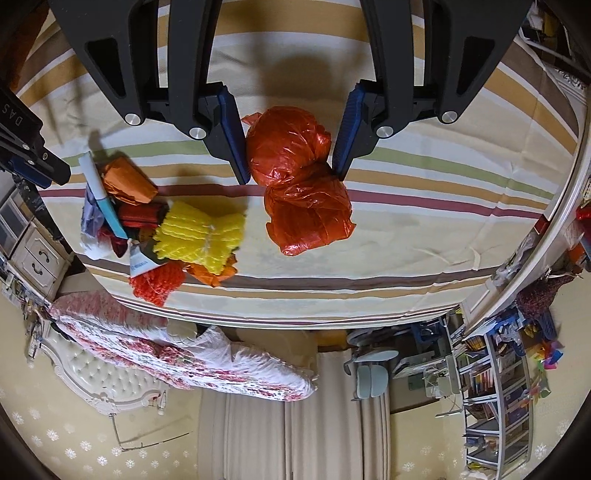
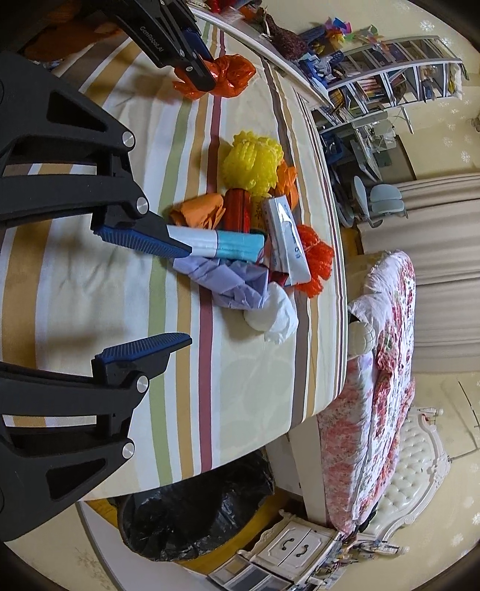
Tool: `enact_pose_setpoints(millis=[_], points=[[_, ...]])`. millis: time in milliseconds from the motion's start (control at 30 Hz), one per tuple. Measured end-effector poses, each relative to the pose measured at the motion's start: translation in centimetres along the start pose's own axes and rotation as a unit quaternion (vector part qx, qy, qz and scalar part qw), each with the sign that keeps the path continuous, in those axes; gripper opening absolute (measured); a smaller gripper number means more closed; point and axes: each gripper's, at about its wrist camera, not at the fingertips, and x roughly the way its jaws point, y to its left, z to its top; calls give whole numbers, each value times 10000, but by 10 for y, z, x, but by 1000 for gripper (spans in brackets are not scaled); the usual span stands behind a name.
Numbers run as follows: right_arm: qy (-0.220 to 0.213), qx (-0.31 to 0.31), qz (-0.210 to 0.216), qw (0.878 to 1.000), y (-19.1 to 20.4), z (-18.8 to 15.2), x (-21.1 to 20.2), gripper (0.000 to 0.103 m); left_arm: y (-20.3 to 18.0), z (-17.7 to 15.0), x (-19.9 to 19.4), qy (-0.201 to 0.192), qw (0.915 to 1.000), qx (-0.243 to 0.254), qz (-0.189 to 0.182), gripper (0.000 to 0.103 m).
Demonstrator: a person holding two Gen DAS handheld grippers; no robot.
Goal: Collect trash
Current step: 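Grasp the white-and-blue tube with the right tool while the left tool holds the red bag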
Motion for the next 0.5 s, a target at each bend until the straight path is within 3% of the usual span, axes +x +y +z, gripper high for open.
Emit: enact_pose_setpoints(millis=[133, 300, 500], points=[[46, -141, 109, 9998, 14, 4, 5, 36, 15, 2, 4, 6, 9999, -104, 95, 46], [146, -269, 228, 9993, 30, 8, 13, 23, 28, 1, 9, 66, 9996, -229, 127, 46], [236, -381, 182, 9988, 40, 9, 22, 21, 36, -1, 13, 46, 9995, -240, 180, 46]])
